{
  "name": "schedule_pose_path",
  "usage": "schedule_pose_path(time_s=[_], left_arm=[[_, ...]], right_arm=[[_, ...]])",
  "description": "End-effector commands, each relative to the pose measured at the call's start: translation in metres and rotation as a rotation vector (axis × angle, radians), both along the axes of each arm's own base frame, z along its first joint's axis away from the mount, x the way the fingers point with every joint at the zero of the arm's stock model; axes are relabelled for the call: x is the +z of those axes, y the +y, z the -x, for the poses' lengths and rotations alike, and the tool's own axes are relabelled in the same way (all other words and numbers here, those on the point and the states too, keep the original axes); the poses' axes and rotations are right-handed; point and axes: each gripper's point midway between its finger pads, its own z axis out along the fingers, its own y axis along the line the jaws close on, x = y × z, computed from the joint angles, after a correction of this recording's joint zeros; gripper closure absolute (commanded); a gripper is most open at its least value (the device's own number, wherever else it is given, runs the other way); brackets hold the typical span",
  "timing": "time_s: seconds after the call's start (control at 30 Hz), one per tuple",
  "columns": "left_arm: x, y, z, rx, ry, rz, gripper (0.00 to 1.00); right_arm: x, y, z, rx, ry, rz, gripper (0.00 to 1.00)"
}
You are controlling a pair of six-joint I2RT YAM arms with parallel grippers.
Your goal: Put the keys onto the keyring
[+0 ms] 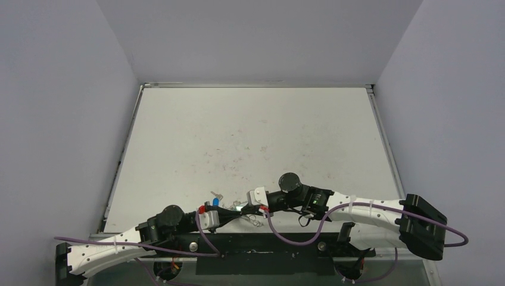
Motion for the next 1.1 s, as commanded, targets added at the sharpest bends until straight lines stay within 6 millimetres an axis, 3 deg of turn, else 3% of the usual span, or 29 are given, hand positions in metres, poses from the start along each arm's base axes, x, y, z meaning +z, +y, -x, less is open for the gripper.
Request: schedule_pose_path(time_s=[0.0, 0.2, 0.4, 0.6, 0.8, 1.07], left_arm=[[0.024, -0.001, -0.001, 0.003, -0.033, 0.068, 1.00], [0.025, 0.001, -0.004, 0.027, -0.029, 0.066, 1.00], [0.036, 0.010, -0.014, 0.093, -0.033, 0.050, 0.77], [0.047, 0.017, -0.027, 0.175, -0.019, 0.038, 0.68], [0.043, 0.021, -0.031, 0.207, -0.002, -0.024, 0.68], [0.038, 0.029, -0.034, 0.243, 0.020, -0.047, 0.68]], right_arm=[[0.027, 0.016, 0.006, 0.068, -0.011, -0.076, 1.00], [0.030, 0.013, 0.005, 0.045, 0.004, -0.047, 1.00], [0.023, 0.000, -0.006, -0.032, 0.039, 0.145, 1.00], [0.036, -0.008, -0.015, -0.113, 0.054, 0.274, 1.00], [0.039, -0.010, -0.021, -0.192, 0.144, 0.419, 1.00], [0.021, -0.003, -0.021, -0.288, 0.322, 0.582, 1.00]])
